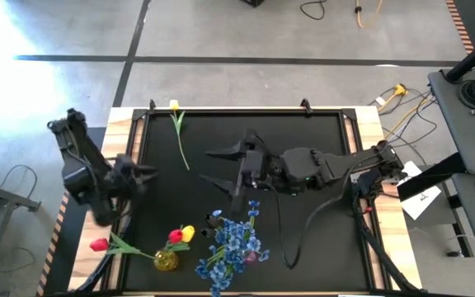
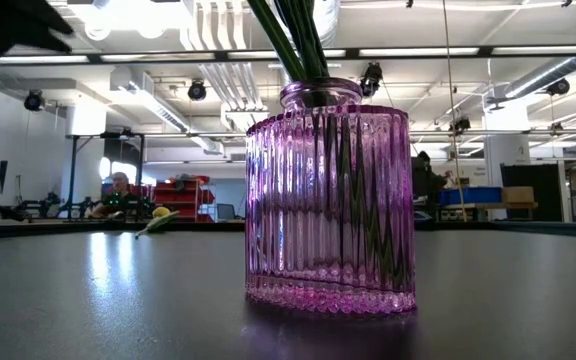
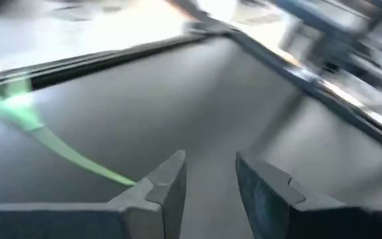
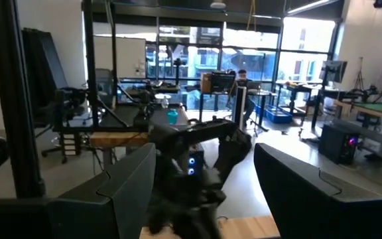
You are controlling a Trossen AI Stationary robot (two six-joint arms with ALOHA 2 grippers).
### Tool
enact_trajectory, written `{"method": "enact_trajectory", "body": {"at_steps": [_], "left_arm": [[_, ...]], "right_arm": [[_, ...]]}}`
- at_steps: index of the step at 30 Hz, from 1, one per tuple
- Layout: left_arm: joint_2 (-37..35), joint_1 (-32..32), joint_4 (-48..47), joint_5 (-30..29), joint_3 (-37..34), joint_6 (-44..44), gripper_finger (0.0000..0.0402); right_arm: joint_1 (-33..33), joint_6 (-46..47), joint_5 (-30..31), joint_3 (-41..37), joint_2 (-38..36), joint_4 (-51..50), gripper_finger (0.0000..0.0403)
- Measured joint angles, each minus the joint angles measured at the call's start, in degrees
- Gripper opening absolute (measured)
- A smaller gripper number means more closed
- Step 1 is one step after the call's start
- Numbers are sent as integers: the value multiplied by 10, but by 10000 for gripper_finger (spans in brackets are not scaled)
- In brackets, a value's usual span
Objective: Sort flowers into vase by color
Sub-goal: Put the yellow tulip into the yellow vase
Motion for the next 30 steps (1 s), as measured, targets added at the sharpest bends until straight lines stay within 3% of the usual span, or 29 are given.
{"method": "enact_trajectory", "body": {"at_steps": [2,6,8,10,15,18,25,27,30], "left_arm": [[-1,49,-18,10,-21,-44,110],[-3,171,3,25,-54,-44,100],[-5,239,26,66,-59,-38,97],[-7,311,65,119,-59,22,94],[-5,493,251,246,-64,318,93],[8,615,345,306,-74,451,93],[82,895,467,439,-131,576,93],[109,936,502,475,-144,607,94],[150,968,541,480,-148,639,99]], "right_arm": [[0,18,0,0,0,0,249],[-1,30,1,0,0,0,249],[0,36,0,0,0,0,249],[0,50,0,0,0,0,249],[3,52,0,0,0,0,249],[9,55,1,0,0,0,249],[46,83,0,0,0,-40,249],[56,87,9,0,0,-44,249],[67,90,35,0,0,-51,249]]}}
